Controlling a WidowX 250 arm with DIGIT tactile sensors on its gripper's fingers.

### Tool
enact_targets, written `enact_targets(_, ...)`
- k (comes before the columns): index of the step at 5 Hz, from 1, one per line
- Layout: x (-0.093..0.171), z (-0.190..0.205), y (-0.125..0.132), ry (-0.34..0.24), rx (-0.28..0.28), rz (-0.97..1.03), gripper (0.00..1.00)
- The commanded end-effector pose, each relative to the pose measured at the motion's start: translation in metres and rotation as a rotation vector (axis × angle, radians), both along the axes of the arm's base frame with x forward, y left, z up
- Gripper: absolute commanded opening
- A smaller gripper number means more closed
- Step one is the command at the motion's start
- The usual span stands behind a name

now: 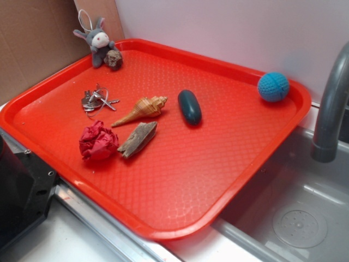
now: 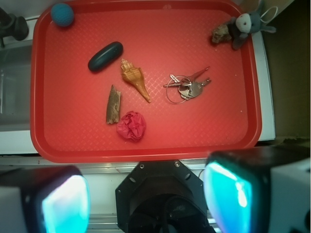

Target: Grab the plastic pickle.

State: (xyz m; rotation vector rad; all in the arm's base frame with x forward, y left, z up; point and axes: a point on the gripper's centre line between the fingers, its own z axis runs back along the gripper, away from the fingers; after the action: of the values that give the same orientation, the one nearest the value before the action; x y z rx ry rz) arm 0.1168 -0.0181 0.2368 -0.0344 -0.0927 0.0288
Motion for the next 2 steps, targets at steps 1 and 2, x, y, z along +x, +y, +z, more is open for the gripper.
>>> enact_targets(1, 0.0, 0.0, 0.0, 0.0, 0.0, 0.0, 1.0)
enact_targets(2, 0.029, -0.031, -0.012, 0.019, -0.032, 0.136, 1.0)
